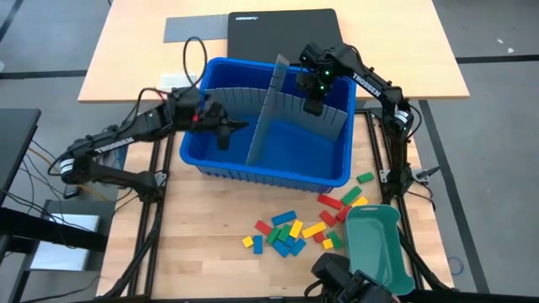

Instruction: Sort Items/Unsort Items

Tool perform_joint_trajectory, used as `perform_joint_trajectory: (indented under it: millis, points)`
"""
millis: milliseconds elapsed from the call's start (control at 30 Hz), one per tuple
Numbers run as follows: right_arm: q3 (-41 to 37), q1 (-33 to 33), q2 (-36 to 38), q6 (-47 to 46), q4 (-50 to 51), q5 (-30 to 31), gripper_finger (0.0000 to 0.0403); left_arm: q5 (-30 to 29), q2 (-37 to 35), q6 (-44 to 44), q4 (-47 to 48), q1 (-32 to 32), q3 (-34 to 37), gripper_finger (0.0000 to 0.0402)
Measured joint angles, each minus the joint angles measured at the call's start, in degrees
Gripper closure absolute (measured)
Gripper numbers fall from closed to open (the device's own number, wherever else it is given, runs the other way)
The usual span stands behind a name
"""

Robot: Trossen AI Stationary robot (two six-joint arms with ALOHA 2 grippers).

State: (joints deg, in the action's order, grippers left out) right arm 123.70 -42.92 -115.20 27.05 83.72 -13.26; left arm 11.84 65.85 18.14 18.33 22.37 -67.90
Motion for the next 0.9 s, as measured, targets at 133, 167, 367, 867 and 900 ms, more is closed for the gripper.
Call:
perform_joint_trajectory:
  millis: [133,167,367,867,900]
  points:
    - [0.0,0.15,0.0,0.0,0.0,0.04,0.0403,0.02,-2.11,1.06,0.89,0.0,5.95,0.0401]
    - [0.0,0.15,0.0,0.0,-0.03,0.05,0.0403,0.02,-2.15,1.43,0.84,0.01,7.09,0.0401]
    - [0.0,0.19,0.02,0.02,-0.24,0.24,0.0402,-0.59,-1.87,1.68,0.49,0.0,12.23,0.0401]
    - [0.04,2.47,0.26,-1.95,-1.27,0.42,0.0377,-9.17,-0.93,2.97,-6.69,0.81,21.22,0.0401]
    - [0.04,2.57,0.26,-2.53,-1.31,0.42,0.0377,-9.31,-0.93,3.29,-7.44,0.81,21.76,0.0401]
